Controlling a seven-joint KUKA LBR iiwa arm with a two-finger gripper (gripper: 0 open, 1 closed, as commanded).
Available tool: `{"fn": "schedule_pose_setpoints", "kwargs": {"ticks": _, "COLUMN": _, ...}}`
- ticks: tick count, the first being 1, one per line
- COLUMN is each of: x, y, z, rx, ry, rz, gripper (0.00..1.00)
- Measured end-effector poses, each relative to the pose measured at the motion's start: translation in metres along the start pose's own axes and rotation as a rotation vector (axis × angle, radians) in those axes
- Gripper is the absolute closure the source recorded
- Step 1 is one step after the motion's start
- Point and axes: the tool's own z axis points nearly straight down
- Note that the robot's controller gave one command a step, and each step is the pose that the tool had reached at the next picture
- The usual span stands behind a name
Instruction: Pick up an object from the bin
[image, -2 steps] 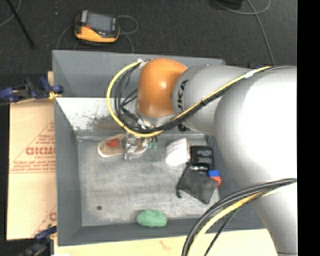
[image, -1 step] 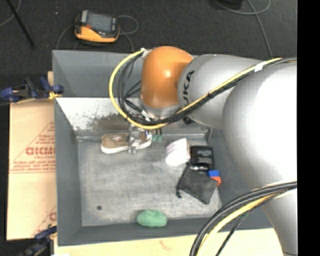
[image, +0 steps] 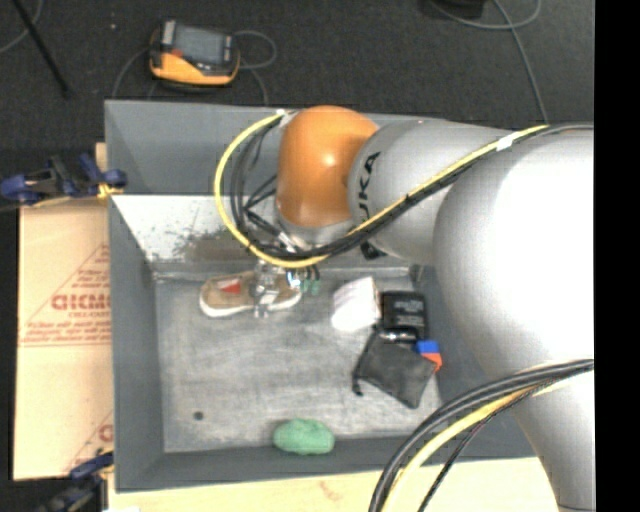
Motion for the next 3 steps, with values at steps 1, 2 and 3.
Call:
{"fn": "schedule_pose_setpoints", "kwargs": {"ticks": 1, "x": 0.0, "y": 0.0, "z": -0.004, "rx": -0.001, "ry": -0.003, "rz": 0.0, "gripper": 1.0}}
{"fn": "schedule_pose_setpoints", "kwargs": {"ticks": 2, "x": -0.001, "y": 0.0, "z": -0.013, "rx": -0.002, "ry": -0.011, "rz": 0.0, "gripper": 1.0}}
{"fn": "schedule_pose_setpoints", "kwargs": {"ticks": 3, "x": -0.001, "y": -0.001, "z": -0.05, "rx": 0.0, "ry": -0.014, "rz": 0.001, "gripper": 1.0}}
